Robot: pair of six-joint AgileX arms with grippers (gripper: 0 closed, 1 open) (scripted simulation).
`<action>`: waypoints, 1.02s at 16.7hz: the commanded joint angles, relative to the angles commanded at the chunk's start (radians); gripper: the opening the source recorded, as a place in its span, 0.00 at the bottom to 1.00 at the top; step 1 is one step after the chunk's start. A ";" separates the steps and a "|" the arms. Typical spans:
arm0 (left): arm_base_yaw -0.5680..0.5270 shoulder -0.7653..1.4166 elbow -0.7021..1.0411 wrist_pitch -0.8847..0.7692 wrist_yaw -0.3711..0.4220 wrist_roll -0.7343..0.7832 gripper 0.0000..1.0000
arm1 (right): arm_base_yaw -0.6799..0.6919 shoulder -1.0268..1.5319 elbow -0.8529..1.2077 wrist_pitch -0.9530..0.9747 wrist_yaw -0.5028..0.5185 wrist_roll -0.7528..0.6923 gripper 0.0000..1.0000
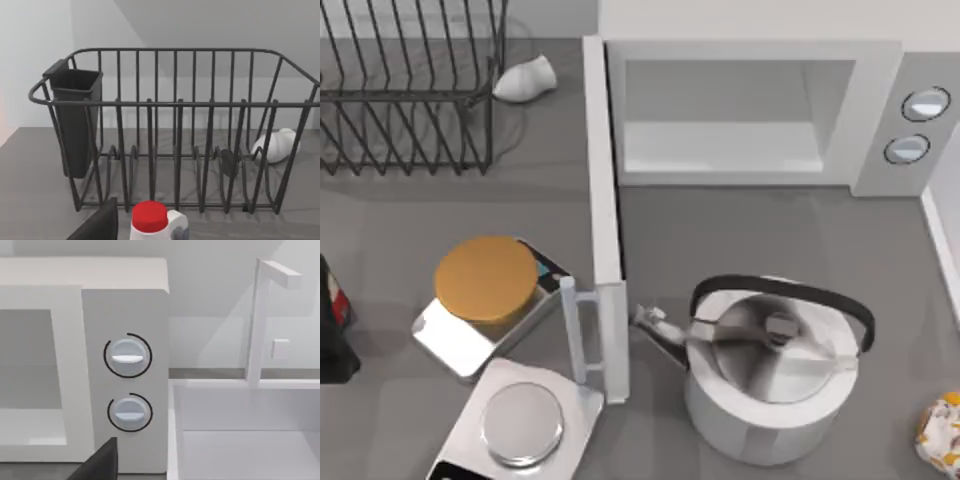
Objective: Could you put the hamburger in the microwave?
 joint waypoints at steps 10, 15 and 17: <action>0.000 0.000 0.000 0.000 0.000 0.000 1.00 | 0.101 0.388 0.256 -0.308 0.002 -0.168 1.00; 0.000 0.000 0.000 0.000 0.000 0.000 1.00 | 0.197 0.892 0.486 -0.627 0.005 -0.333 1.00; 0.000 0.000 0.000 0.000 0.000 0.000 1.00 | 0.233 1.062 0.570 -0.742 0.005 -0.394 1.00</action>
